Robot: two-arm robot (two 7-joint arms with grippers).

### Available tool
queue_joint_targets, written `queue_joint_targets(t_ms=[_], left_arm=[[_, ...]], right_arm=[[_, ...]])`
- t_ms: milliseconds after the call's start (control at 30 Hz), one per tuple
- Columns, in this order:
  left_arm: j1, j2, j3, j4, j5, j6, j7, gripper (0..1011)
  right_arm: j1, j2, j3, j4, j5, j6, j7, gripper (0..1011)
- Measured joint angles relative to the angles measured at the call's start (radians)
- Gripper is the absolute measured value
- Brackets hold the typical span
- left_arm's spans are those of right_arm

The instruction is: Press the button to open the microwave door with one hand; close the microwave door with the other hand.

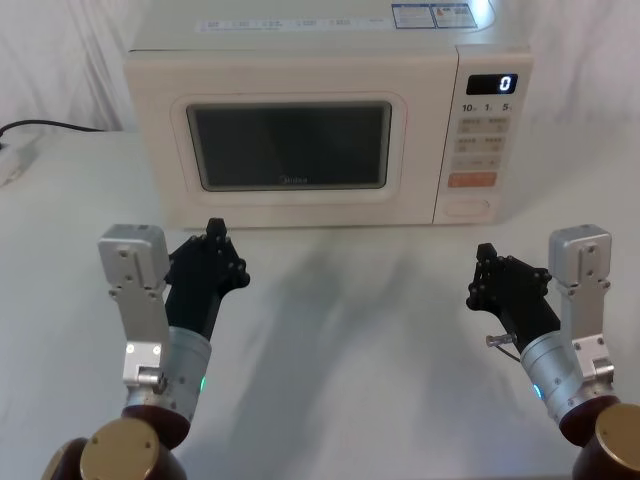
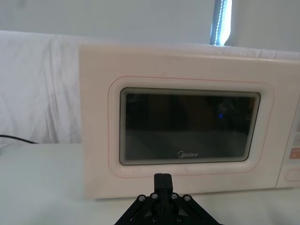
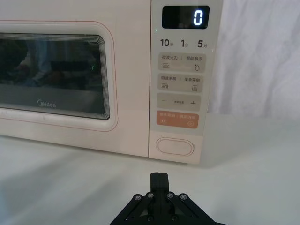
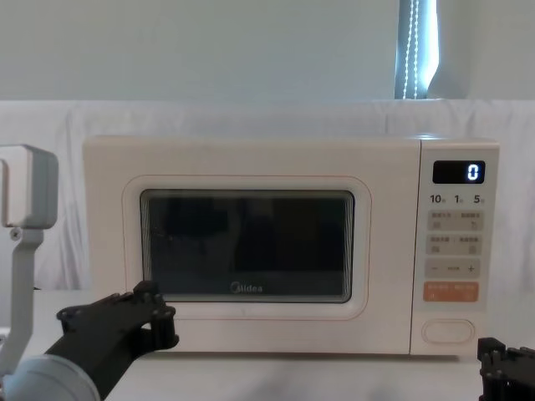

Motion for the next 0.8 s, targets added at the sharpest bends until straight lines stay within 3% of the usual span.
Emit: queue_joint_targets(t_ms=[633, 800], left_arm=[[0.016, -0.007, -0.011, -0.010, 0.017, 0.017, -0.008, 0], [0.016, -0.007, -0.011, -0.010, 0.017, 0.016, -0.008, 0]], right_arm=[[0.000, 0.000, 0.000, 0.000, 0.000, 0.000, 0.000, 4], [0.000, 0.000, 0.000, 0.000, 0.000, 0.000, 0.000, 126]])
